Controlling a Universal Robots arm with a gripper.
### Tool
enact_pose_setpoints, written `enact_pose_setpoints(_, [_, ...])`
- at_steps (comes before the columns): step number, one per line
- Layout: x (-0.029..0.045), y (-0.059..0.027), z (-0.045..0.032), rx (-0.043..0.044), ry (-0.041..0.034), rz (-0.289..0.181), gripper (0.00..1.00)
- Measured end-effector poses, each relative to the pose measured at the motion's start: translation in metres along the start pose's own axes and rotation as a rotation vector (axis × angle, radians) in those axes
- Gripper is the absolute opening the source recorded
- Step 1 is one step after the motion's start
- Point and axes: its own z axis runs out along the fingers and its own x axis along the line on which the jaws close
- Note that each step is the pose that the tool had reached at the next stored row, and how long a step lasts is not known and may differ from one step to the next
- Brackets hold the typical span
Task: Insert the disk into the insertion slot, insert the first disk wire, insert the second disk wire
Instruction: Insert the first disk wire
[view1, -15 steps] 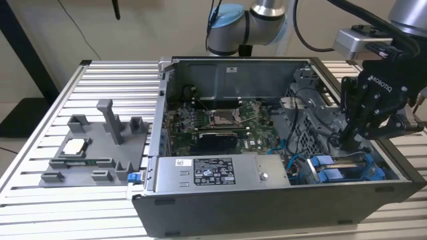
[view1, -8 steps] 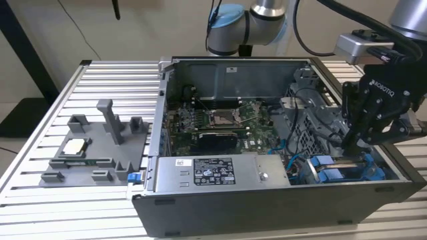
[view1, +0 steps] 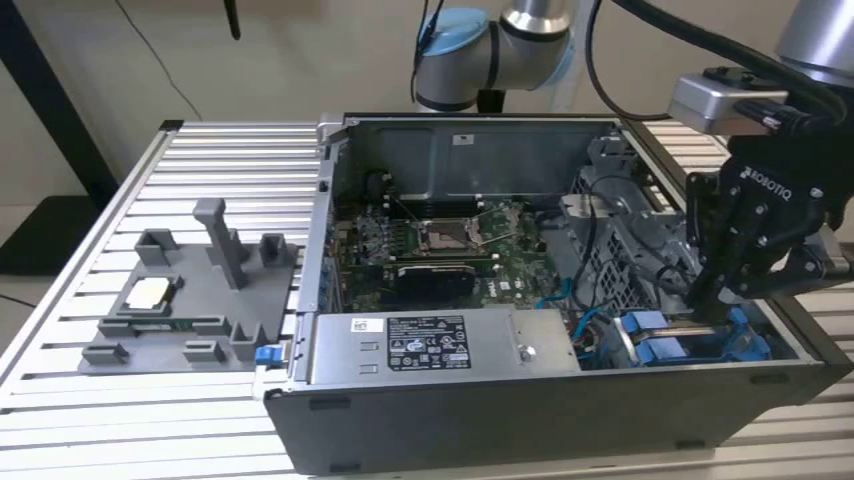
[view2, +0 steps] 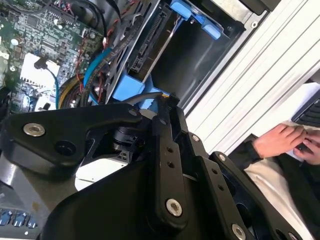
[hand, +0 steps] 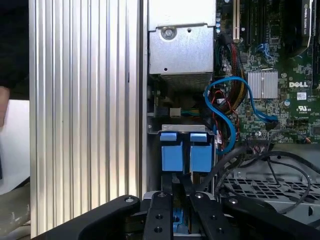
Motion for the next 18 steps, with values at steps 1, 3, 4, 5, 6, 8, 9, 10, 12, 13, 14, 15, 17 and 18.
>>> enact_pose_setpoints(1, [0.0, 0.0, 0.0003, 0.0004, 0.0049, 0.0, 0.19])
enact_pose_setpoints(3, [-0.0001, 0.0, 0.0007, 0.0012, 0.0147, 0.001, 0.19])
enact_pose_setpoints(4, [-0.0001, -0.0001, 0.001, 0.0018, 0.0189, 0.001, 0.19])
enact_pose_setpoints(5, [-0.0002, 0.0, 0.0015, 0.0033, 0.0232, 0.002, 0.19])
enact_pose_setpoints(6, [-0.0002, -0.0001, 0.0019, 0.0052, 0.027, 0.003, 0.19])
enact_pose_setpoints(8, [-0.0003, -0.0001, 0.0037, 0.0115, 0.0313, 0.004, 0.19])
enact_pose_setpoints(9, [-0.0005, -0.0002, 0.0046, 0.0174, 0.0311, 0.005, 0.19])
enact_pose_setpoints(10, [-0.0005, -0.0003, 0.0049, 0.0224, 0.0283, 0.006, 0.19])
enact_pose_setpoints(12, [-0.0006, -0.0004, 0.0056, 0.0266, 0.0055, 0.006, 0.19])
enact_pose_setpoints(13, [-0.0006, -0.0004, 0.0057, 0.0283, -0.011, 0.005, 0.19])
enact_pose_setpoints(14, [-0.0006, -0.0003, 0.0058, 0.0299, -0.0292, 0.005, 0.19])
enact_pose_setpoints(15, [-0.0005, -0.0003, 0.0059, 0.0315, -0.0472, 0.005, 0.19])
enact_pose_setpoints(17, [0.0008, -0.0003, 0.0061, 0.0358, -0.0764, 0.004, 0.19])
enact_pose_setpoints(18, [0.0017, -0.0003, 0.0065, 0.0392, -0.0855, 0.004, 0.19])
